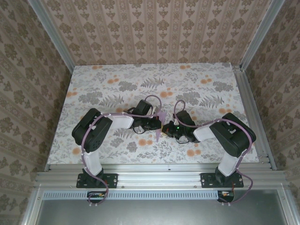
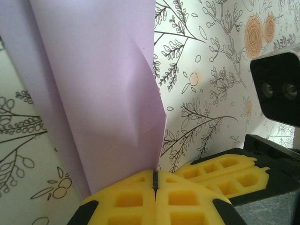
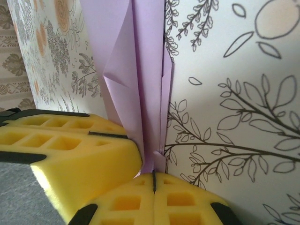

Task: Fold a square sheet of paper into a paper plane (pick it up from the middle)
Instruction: Fold the wing for the fifth time at the center of the table.

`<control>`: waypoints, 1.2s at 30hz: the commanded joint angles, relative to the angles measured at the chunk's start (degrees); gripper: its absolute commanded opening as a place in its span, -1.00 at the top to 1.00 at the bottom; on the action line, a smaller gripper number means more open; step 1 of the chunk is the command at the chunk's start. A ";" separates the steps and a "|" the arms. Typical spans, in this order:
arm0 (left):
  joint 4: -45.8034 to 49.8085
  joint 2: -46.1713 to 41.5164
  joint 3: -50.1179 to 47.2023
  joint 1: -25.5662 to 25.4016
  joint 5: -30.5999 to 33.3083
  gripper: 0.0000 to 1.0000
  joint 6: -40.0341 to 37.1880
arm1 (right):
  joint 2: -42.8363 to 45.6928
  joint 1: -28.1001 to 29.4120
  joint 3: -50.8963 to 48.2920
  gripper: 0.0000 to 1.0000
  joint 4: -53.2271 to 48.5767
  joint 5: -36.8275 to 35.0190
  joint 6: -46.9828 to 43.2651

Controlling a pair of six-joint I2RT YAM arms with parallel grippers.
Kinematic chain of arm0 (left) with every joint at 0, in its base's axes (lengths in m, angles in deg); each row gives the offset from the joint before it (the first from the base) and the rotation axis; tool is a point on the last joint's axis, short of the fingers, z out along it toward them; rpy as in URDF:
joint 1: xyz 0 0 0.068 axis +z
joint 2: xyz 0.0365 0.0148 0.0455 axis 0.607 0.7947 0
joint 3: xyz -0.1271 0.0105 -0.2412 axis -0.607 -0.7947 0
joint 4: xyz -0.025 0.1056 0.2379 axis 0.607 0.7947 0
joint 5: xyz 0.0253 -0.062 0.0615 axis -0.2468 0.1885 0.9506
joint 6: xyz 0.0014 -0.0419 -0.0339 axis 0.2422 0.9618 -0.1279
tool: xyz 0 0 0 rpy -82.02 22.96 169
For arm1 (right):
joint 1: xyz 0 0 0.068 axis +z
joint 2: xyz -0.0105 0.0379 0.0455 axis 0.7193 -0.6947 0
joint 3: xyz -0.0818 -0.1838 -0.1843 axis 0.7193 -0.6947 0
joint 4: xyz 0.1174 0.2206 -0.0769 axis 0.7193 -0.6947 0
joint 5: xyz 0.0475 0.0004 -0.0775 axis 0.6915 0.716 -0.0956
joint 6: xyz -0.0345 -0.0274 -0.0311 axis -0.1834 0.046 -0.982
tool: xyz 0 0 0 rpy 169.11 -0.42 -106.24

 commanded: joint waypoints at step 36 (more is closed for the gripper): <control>-4.01 1.62 -0.73 -0.73 -3.85 0.48 -5.48 | 2.60 -8.65 5.98 0.57 -10.23 2.03 -12.36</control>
